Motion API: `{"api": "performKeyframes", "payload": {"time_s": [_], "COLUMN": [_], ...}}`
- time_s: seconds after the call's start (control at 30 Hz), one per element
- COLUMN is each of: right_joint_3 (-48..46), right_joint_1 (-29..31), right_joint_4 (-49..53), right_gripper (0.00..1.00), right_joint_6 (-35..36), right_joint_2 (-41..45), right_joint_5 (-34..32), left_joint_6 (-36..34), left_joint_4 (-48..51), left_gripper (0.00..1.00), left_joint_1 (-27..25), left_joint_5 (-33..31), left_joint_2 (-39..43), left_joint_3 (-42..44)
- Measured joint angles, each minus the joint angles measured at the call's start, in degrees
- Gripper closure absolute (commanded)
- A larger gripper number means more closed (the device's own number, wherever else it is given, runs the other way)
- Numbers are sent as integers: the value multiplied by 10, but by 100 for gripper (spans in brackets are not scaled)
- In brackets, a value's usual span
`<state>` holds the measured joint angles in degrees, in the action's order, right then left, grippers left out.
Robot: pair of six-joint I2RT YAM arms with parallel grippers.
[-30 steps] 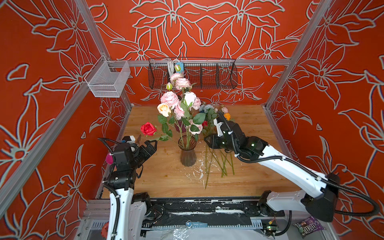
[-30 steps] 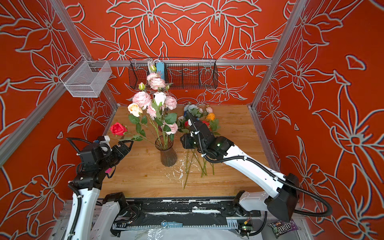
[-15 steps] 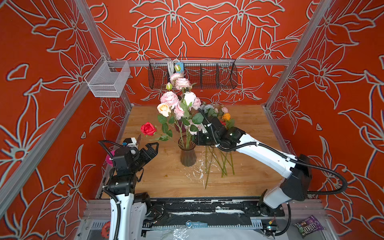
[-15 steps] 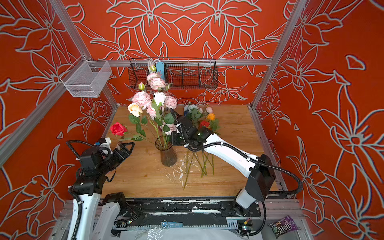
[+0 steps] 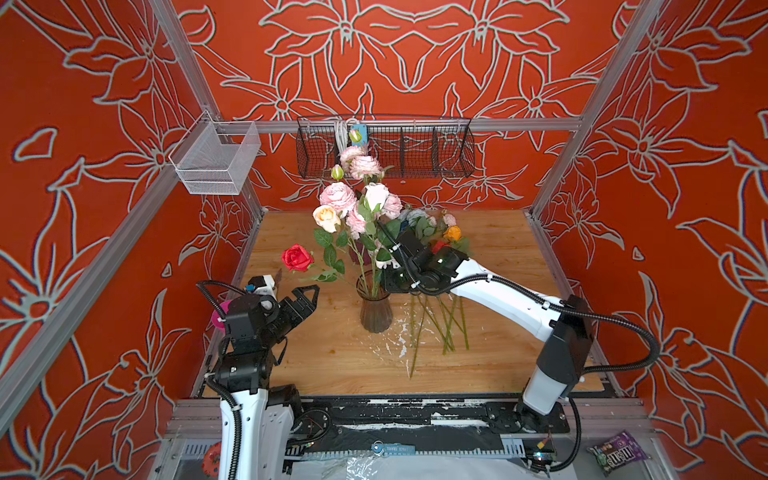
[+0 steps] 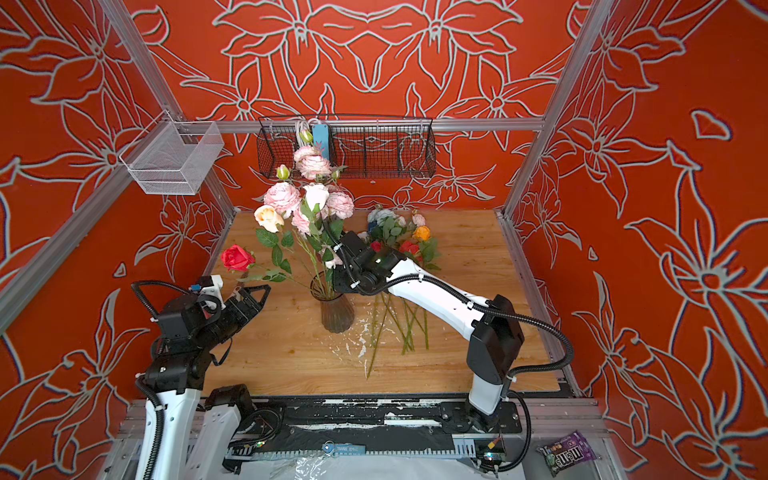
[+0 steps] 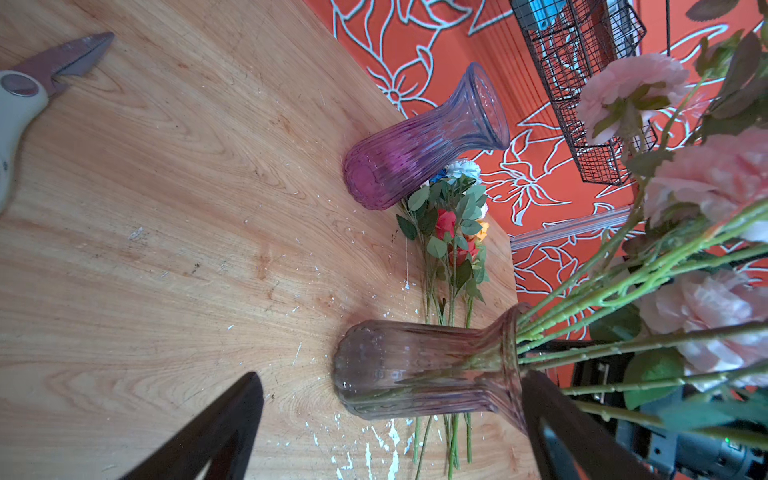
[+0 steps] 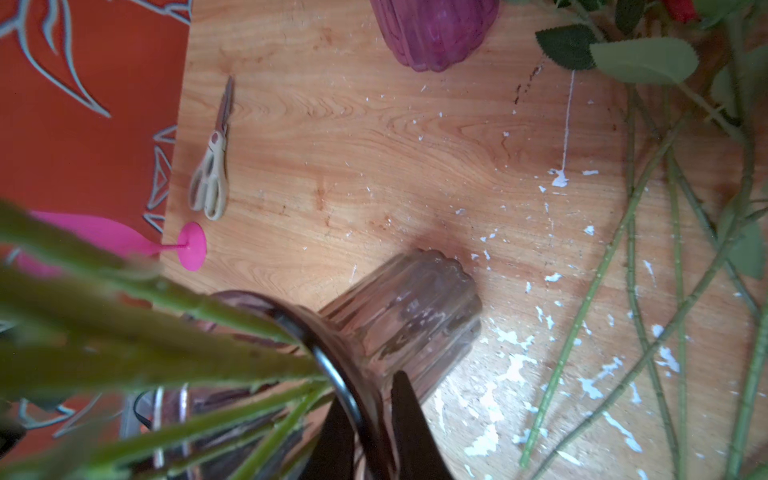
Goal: Arrange the flowers into the vase
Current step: 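Lift the brownish vase with the right gripper and carry it toward the far corner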
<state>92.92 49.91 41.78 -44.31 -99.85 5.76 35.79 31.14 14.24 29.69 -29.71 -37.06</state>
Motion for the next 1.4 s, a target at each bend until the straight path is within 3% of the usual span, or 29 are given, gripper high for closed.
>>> {"api": "performKeyframes", "payload": {"time_s": [0.5, 1.0, 1.17, 1.4], "right_joint_3": [24, 25, 19, -16], "right_joint_1": [-4, -80, -159, -389], "right_joint_4": [57, 94, 102, 103], "right_gripper": [100, 100, 100, 100], "right_joint_6": [-2, 9, 11, 15], "right_joint_2": [5, 88, 143, 211], "right_joint_5": [-22, -28, -6, 20], "left_joint_6": [0, -2, -3, 2], "left_joint_4": [0, 0, 0, -7], "left_gripper": [3, 4, 3, 3], "left_joint_1": [-5, -7, -7, -7], "left_joint_5": [0, -5, -6, -3], "left_joint_2": [0, -5, -8, -26], "left_joint_3": [0, 0, -5, -26]}}
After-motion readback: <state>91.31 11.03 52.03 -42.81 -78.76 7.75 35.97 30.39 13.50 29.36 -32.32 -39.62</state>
